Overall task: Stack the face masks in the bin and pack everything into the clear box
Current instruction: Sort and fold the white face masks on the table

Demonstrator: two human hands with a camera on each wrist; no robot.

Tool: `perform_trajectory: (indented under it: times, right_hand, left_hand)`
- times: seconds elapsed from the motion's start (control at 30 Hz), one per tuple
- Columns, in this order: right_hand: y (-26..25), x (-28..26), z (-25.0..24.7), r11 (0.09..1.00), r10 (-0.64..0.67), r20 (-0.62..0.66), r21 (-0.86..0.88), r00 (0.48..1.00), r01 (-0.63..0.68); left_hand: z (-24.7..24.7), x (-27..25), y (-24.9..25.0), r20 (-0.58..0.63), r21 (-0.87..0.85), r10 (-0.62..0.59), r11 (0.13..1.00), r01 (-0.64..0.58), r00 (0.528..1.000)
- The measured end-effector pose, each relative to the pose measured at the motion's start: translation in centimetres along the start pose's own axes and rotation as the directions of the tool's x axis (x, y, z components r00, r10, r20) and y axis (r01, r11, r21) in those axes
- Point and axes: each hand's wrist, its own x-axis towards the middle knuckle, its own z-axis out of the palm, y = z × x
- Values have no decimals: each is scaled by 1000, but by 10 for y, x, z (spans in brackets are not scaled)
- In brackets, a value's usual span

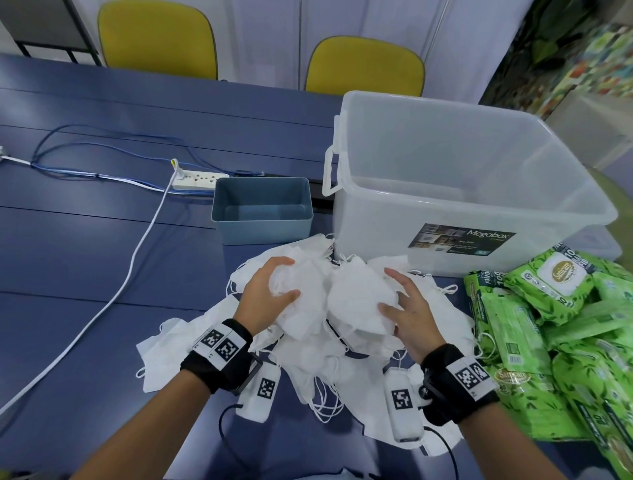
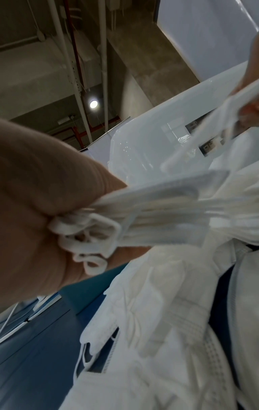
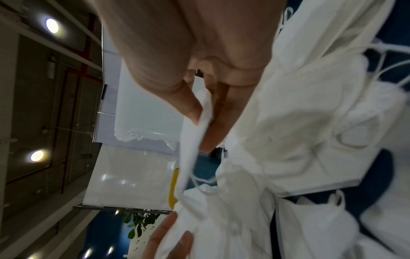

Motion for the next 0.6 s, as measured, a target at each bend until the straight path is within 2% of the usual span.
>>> perform_trajectory:
  times: [0.1, 0.2, 0.33, 0.47, 0.6]
  right_hand:
    - [-4, 0, 5, 994, -48, 9, 94, 999, 47]
    - [-5, 1, 14, 992, -70, 24, 108, 997, 67]
    - [-4, 2, 30, 992, -123, 75, -28, 990, 125]
    - [-7, 4, 42, 975, -170, 117, -122, 978, 184]
    - [-7, 5, 54, 942, -202, 184, -233, 962, 242]
  left_hand:
    - [1, -1, -2, -2, -13, -36, 999, 36, 999]
    - [4, -1, 1, 13, -65, -25, 998, 26, 1000]
    - [9, -3, 17, 46, -222, 13, 975, -2, 999]
    - [11, -1, 22, 39, -389, -56, 919, 67, 998]
    - [9, -5, 19, 52, -364, -32, 930, 49, 998]
